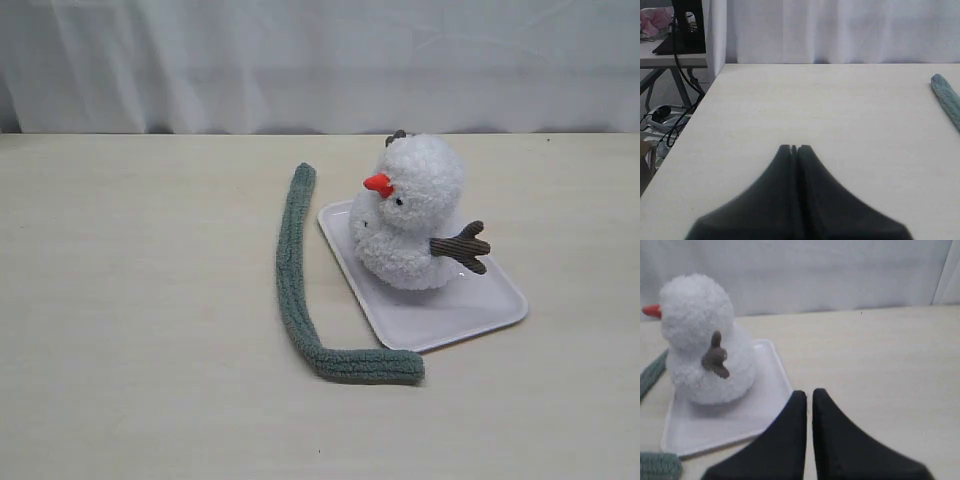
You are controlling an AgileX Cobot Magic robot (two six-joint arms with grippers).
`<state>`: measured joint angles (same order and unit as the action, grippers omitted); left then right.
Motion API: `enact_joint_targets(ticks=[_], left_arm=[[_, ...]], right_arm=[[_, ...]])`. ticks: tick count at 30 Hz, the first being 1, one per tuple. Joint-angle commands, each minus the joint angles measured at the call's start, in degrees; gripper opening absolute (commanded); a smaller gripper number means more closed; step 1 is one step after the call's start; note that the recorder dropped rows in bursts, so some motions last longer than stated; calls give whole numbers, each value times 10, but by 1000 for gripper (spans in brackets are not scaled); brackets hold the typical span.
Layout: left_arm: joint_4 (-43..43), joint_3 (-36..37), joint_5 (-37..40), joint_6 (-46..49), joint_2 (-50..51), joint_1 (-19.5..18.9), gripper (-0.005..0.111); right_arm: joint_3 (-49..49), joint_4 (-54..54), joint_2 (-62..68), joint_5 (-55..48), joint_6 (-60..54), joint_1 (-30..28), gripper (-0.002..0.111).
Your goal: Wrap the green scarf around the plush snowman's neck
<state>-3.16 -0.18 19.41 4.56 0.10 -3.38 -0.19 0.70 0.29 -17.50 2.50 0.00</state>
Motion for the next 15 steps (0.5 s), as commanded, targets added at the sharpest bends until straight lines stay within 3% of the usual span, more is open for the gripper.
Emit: enact_joint_targets(ticks=[1,6,7,9,12,14,15], left_arm=[[1,2,-9,-1,-1,-3,0],[1,2,-9,-1,-1,-3,0],[1,2,-9,-1,-1,-3,0],[1,2,-9,-1,-1,-3,0],[1,2,-9,-1,-1,-3,0],[1,2,-9,-1,-1,-3,0],[1,2,-9,-1,-1,-3,0]], right_arm=[[2,2,-3,133,-4,0,4],[2,-3,-3,346,17,-1,4],[2,-7,-3,384,125,2,4],[2,7,-3,421,222,2,4],[-70,80,-3,320,245,2,7],[-136,94,29,236,259,2,23],[-184,94,55,185,253,2,38]])
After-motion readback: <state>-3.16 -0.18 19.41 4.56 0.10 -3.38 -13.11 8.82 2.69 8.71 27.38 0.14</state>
